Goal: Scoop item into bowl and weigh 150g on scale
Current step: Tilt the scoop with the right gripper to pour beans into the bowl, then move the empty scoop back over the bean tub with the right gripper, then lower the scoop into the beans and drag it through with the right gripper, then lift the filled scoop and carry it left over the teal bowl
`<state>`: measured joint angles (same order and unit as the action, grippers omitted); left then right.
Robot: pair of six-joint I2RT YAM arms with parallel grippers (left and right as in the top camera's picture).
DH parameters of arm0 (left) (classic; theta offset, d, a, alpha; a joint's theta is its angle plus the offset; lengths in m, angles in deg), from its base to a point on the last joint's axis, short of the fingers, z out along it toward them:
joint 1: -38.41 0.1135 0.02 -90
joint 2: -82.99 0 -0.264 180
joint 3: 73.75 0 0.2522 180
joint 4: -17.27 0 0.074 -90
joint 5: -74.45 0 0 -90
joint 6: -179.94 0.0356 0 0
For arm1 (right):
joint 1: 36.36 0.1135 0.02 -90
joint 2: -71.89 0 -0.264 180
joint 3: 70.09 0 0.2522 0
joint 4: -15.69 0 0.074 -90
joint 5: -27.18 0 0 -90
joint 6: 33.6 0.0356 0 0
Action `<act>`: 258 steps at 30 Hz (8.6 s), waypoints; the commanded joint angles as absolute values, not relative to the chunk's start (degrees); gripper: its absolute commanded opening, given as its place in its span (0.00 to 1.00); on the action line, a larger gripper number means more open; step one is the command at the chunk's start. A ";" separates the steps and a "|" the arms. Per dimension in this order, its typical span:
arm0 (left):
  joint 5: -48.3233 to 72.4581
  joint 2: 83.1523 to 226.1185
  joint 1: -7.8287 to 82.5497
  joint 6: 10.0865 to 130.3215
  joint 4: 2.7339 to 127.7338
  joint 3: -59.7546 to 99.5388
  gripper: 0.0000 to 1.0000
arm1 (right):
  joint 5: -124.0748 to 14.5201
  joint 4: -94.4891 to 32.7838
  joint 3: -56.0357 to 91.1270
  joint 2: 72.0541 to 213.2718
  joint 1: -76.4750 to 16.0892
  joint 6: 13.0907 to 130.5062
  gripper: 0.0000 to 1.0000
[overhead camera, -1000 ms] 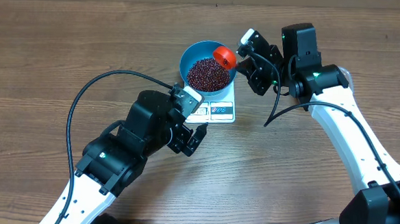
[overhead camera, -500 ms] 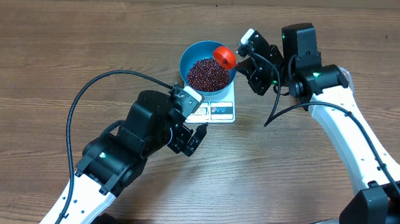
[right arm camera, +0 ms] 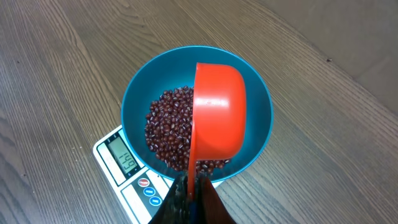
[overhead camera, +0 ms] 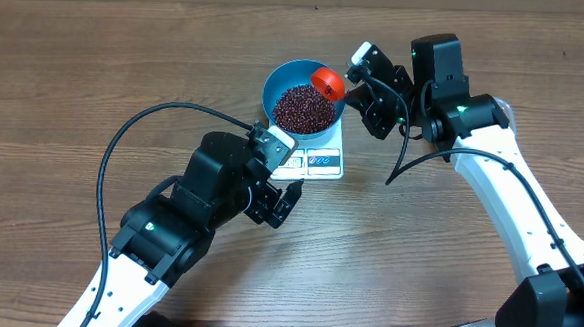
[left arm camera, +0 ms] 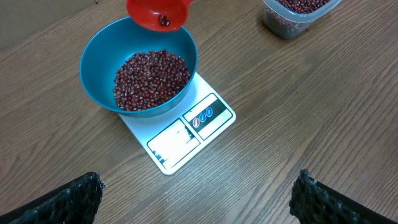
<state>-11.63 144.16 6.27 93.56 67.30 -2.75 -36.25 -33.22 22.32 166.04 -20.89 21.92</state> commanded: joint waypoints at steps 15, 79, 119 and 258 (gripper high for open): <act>-11.08 144.48 6.53 94.67 67.23 -3.21 0.99 | -36.21 -29.53 24.31 166.21 -20.61 18.36 0.04; -11.08 144.48 6.53 94.67 67.23 -3.21 1.00 | -35.79 -34.45 24.33 166.08 -45.13 66.68 0.04; -11.08 144.48 6.53 94.67 67.23 -3.21 0.99 | -48.03 -50.45 24.31 166.10 -53.85 66.62 0.04; -11.08 144.48 6.53 94.67 67.23 -3.21 1.00 | -17.72 -34.60 12.07 158.04 -54.68 53.31 0.04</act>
<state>-11.63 144.16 6.27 93.56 67.30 -2.75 -24.41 -35.15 9.99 160.82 -54.68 53.39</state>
